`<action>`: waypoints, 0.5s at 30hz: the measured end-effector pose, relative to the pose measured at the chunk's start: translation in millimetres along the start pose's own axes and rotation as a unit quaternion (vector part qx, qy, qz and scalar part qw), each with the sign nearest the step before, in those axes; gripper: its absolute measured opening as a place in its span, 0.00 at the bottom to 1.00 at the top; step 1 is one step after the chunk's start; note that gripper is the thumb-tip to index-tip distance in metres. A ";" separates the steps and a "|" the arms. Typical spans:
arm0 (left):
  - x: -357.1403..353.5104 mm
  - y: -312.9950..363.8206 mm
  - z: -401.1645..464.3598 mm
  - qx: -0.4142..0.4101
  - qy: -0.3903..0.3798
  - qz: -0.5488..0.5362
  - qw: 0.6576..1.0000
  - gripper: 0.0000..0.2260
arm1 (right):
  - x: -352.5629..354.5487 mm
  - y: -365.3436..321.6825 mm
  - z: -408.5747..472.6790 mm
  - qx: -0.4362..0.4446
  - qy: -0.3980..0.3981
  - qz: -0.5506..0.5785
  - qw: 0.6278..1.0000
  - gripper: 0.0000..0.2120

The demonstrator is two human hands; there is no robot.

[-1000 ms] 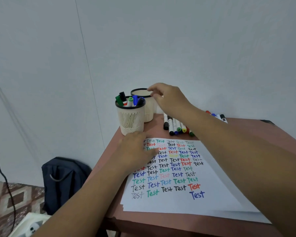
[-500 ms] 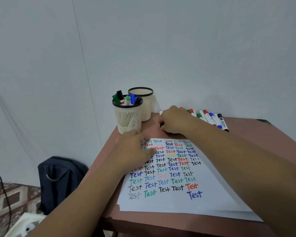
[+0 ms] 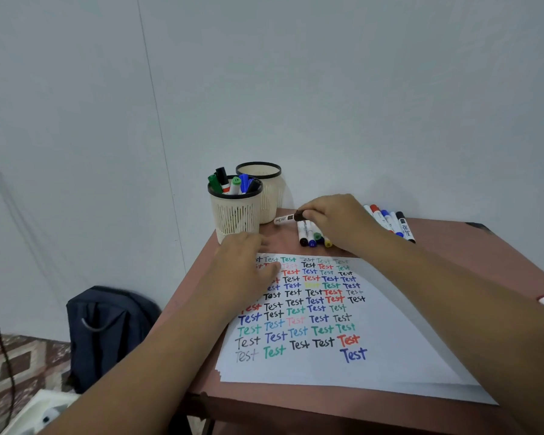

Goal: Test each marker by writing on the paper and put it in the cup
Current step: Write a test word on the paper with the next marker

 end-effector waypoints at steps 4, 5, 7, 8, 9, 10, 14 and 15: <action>3.7 7.9 -3.8 -0.051 0.026 0.017 0.998 0.23 | 27.4 15.5 -30.8 -0.145 0.042 0.184 0.971 0.09; 4.8 9.4 -4.8 -0.058 0.030 0.019 0.998 0.25 | 31.1 18.3 -38.7 -0.174 0.045 0.216 0.960 0.09; 5.3 10.9 -5.5 -0.063 0.027 0.028 0.997 0.28 | 35.7 22.0 -53.0 -0.222 0.039 0.288 0.931 0.10; 5.1 11.6 -5.4 -0.063 0.022 0.028 0.997 0.27 | 36.7 22.2 -59.2 -0.238 0.027 0.326 0.915 0.10; 5.0 12.5 -4.9 -0.064 0.019 0.023 0.997 0.25 | 37.2 21.2 -65.1 -0.247 0.011 0.358 0.900 0.10; 4.8 13.5 -4.2 -0.067 0.016 0.015 0.998 0.21 | 37.2 19.9 -70.3 -0.247 -0.009 0.377 0.893 0.10; 11.1 20.2 -2.5 -0.071 0.020 0.005 0.997 0.10 | 37.5 16.4 -82.0 -0.233 -0.041 0.394 0.888 0.12; 13.4 22.6 -2.0 -0.073 0.025 0.001 0.997 0.10 | 38.7 16.6 -82.1 -0.213 -0.026 0.362 0.907 0.14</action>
Point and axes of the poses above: each hand's wrist, its own z-axis towards the middle knuckle, its own x-axis out of the back of the hand, y = z × x, the point moved 6 cm from there along z, towards the middle knuckle, and after that the axes turned 13 degrees about y, right-handed, at the moved point
